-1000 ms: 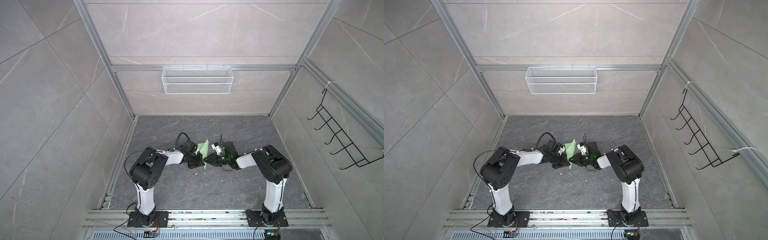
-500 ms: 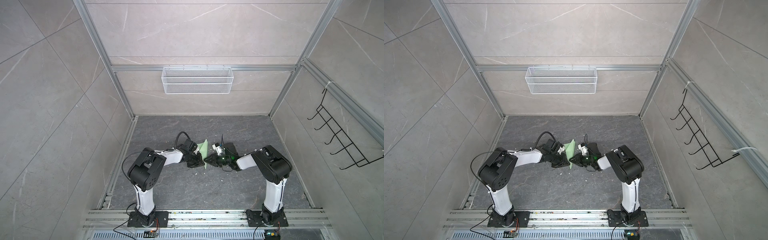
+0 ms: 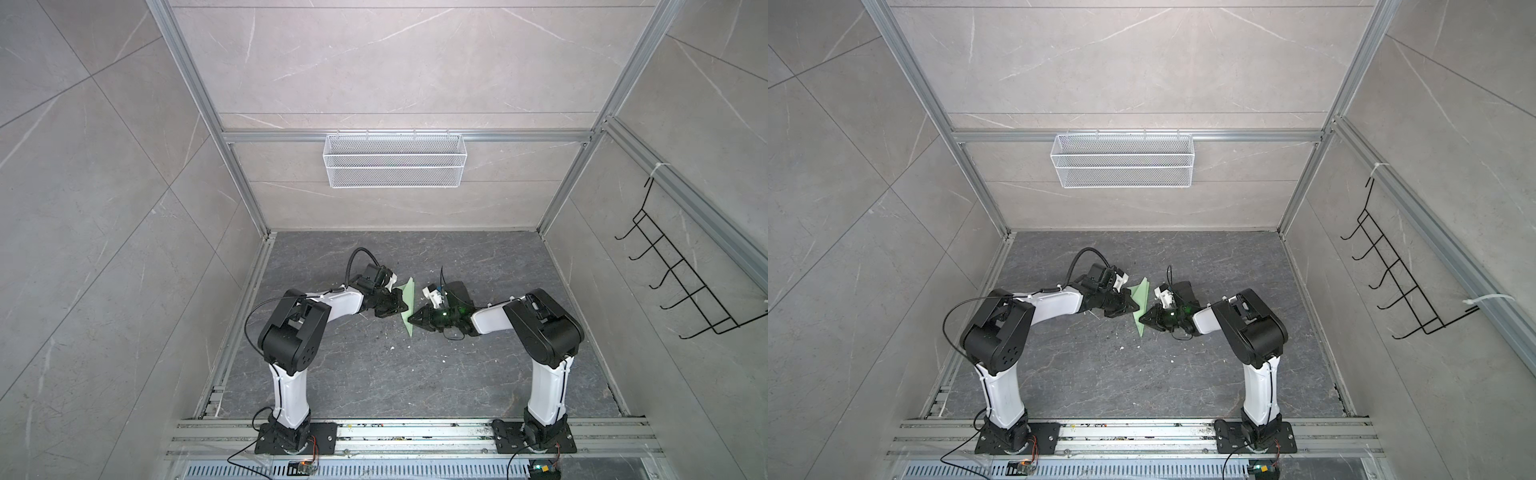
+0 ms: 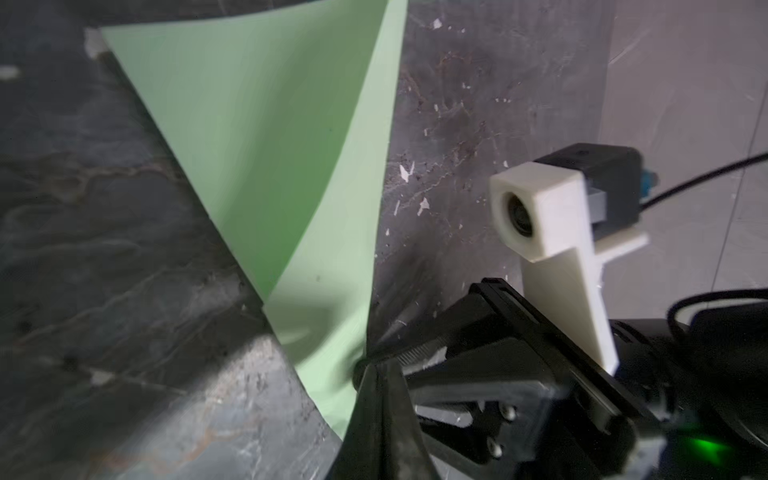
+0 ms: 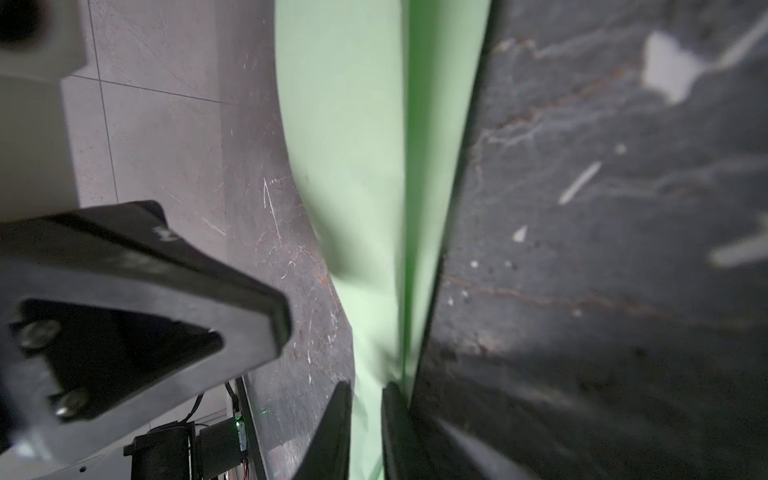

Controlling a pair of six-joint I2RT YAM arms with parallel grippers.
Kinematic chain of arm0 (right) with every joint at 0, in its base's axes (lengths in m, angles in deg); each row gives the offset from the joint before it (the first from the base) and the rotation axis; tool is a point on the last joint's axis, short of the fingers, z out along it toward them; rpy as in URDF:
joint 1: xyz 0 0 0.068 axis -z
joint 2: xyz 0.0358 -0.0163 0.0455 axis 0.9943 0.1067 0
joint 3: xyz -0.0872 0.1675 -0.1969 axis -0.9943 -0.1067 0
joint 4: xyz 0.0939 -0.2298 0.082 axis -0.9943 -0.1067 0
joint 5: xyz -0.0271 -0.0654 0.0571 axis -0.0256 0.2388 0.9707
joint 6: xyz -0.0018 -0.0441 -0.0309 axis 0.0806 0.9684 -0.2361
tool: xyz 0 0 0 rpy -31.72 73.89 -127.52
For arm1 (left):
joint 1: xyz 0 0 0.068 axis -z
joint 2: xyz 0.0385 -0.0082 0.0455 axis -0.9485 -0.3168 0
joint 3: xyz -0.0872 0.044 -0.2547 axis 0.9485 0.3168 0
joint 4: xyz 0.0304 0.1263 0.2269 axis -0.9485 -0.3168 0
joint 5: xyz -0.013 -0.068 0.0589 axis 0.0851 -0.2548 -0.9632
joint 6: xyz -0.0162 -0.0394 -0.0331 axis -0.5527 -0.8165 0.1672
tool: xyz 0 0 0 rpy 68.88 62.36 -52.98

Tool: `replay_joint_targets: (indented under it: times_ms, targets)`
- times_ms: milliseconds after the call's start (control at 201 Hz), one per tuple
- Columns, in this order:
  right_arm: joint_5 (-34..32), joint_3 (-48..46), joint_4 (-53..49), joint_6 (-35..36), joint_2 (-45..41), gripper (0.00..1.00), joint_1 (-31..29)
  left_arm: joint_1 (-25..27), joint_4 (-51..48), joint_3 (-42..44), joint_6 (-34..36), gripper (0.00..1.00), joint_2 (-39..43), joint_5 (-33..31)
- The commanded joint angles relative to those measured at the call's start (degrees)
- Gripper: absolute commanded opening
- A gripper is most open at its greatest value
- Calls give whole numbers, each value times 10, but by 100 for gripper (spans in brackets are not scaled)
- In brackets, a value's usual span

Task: Fold a paper plane with a square sheet of paper (pick it up from the middle)

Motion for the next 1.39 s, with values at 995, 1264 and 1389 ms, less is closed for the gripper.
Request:
replay_joint_targets:
  times_ms: [995,1264,1389]
  targets:
    - [8,15,-146,85,-21,9,-42,7,-122,-54,62,0,-91,-84]
    - [12,-39,-124,68,-50,10,-45,7,-128,-57,67,0,-101,-89]
    - [15,-50,-116,64,-63,10,-46,7,-127,-58,70,0,-98,-85]
